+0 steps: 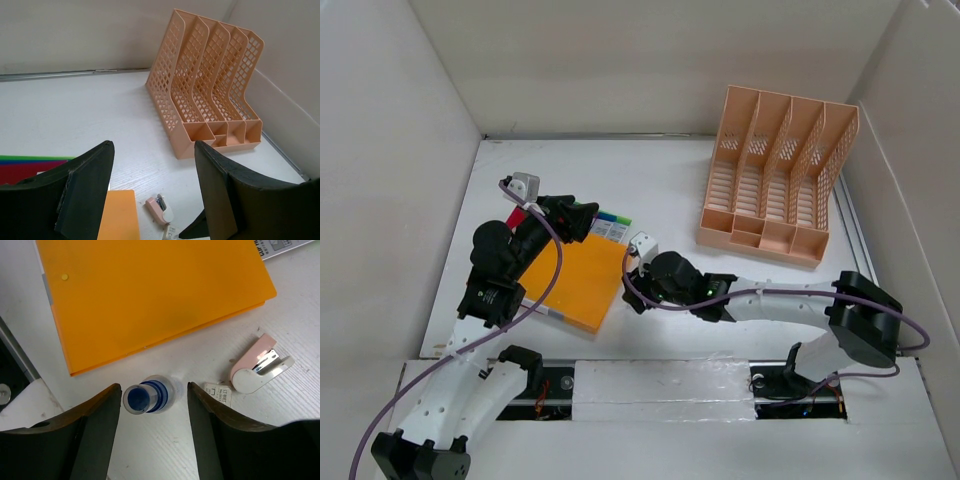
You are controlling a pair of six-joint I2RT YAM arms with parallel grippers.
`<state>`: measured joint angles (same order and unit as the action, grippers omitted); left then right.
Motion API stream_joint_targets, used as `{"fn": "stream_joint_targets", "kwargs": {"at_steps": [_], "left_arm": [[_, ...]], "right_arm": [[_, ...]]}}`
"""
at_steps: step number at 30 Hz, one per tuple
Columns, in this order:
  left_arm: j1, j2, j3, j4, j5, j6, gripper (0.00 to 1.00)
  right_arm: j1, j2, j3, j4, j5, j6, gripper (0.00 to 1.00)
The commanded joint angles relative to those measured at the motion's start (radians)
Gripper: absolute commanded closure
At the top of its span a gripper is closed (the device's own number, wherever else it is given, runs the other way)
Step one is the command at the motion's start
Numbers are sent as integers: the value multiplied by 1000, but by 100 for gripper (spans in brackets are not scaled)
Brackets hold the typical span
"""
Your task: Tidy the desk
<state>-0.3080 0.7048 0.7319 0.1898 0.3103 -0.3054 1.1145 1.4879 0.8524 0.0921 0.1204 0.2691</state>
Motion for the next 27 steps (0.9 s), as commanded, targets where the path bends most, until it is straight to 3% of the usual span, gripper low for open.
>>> {"fn": "stream_joint_targets", "kwargs": {"at_steps": [1,2,3,5,15,19,22,27], "left_arm": [[-3,-8,21,48,12,-4,39],[-3,-1,20,42,7,-4,39],[-3,4,21,46,24,-6,39],[-3,1,18,53,32,-9,39],[-3,4,20,43,19,-5,39],[-3,-4,20,54,33,-6,39],[-3,2,23,43,23,-6,39],[-3,2,20,53,30,-8,39]], "right_arm": [[7,5,34,74,65,12,40],[7,2,33,74,76,13,42],[7,2,22,107,71,13,60],[7,3,23,109,68,12,63],[16,29,47,49,85,5,57],[16,26,43,60,87,1,78],[25,-4,40,73,105,12,85],[25,-87,62,98,175,5,88]]}}
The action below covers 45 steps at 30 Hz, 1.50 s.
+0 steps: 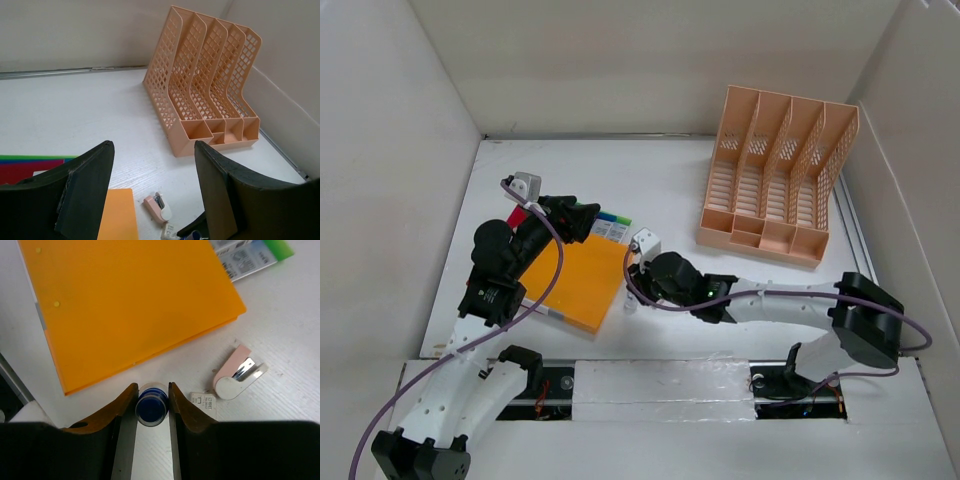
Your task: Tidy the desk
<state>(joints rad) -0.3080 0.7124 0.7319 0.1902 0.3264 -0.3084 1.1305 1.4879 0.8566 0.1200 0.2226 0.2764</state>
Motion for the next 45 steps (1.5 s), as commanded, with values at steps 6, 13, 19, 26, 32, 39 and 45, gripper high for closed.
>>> {"fn": "stream_joint_targets", "kwargs": {"at_steps": [6,13,19,26,32,39,45], "left_arm": [[-3,-1,20,57,20,-8,39],[-3,10,24,52,25,-14,39],[-3,7,20,57,28,-14,40],[-3,27,24,58,36,-15,40],[-3,38,26,61,42,-17,40],[-3,42,27,61,42,-18,40],[-3,35,27,58,42,-17,40]], "right_arm": [[-34,-170,102,83,340,-57,92],[-329,-216,153,-3,394,38,91],[-460,-207,217,-115,428,63,91],[-563,-233,188,-178,377,102,91],[-583,-233,130,-198,363,136,92],[-592,-199,96,-192,317,170,93],[-592,-140,87,-161,327,195,93]]}}
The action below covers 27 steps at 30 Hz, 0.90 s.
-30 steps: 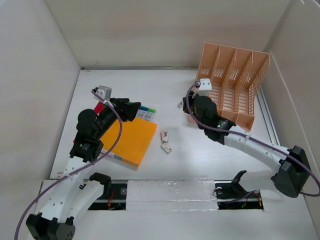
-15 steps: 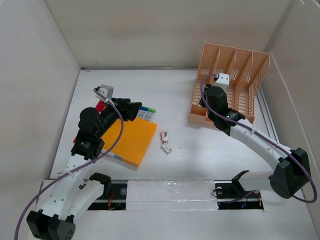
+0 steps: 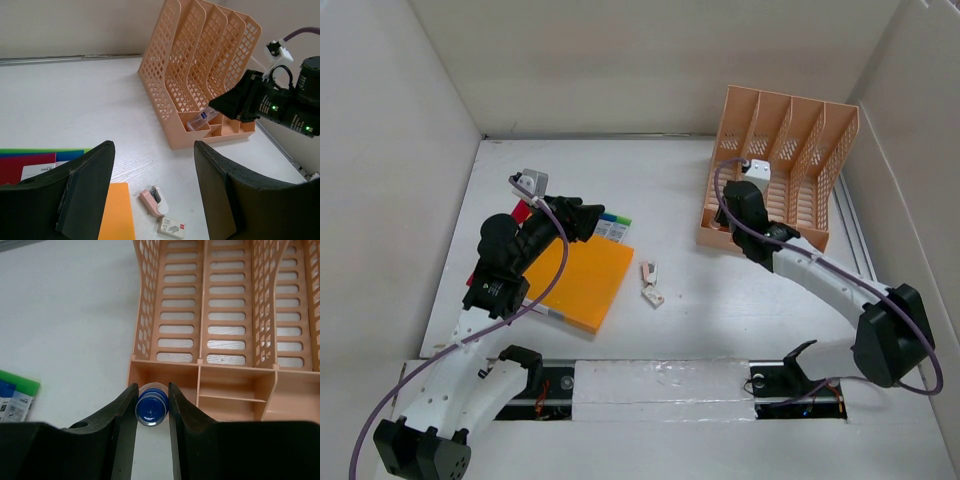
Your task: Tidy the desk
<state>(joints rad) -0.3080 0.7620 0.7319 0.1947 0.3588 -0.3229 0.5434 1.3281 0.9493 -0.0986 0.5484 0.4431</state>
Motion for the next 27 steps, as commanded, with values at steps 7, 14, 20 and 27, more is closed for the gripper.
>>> {"fn": "stream_joint_targets", "kwargs": {"at_steps": [7,14,20,27], "left_arm": [[-3,-21,24,52,6,-1,40],[-3,-21,26,48,5,1,40],[-3,-18,26,51,2,1,40],[-3,-12,29,48,-3,2,40]], "right_arm": [[4,137,8,69,31,62,91],[15,178,36,69,44,71,59],[26,146,34,53,36,78,33],[128,2,-26,60,88,75,30]]}}
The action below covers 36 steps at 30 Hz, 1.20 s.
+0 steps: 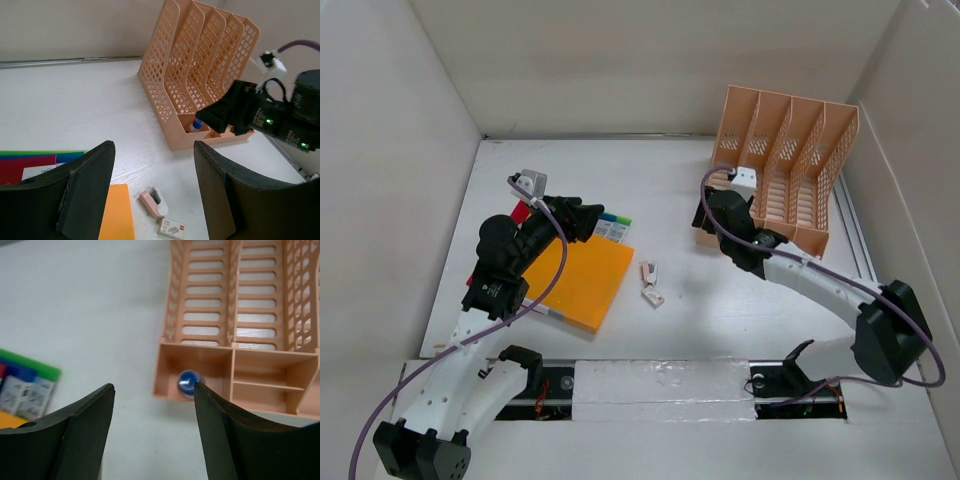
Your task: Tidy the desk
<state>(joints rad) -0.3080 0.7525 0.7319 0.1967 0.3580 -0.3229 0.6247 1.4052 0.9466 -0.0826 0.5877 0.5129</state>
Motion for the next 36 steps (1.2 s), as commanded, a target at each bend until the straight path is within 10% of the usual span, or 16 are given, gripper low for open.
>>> {"fn": "stream_joint_targets", "kwargs": {"at_steps": [1,9,11,14,17,33,36], "left_arm": [[-3,-2,31,43,-1,2,40],[-3,4,27,50,13,-2,40],[-3,1,29,53,10,1,40],[-3,13,31,46,13,-1,40],[-3,2,27,60,25,-5,40],[-3,-4,26,49,10,-1,40],[-3,-8,23,58,27,-4,40]], "right_arm": [[78,-112,-38,49,57,1,30],[227,-151,-216,181,-256,32,98],[259,-94,-218,176,-264,59,94],[293,-22,-167,133,-302,61,51],[317,87,-103,107,-313,47,33],[328,393,86,54,-203,7,33],[328,422,92,70,-207,1,51]]}}
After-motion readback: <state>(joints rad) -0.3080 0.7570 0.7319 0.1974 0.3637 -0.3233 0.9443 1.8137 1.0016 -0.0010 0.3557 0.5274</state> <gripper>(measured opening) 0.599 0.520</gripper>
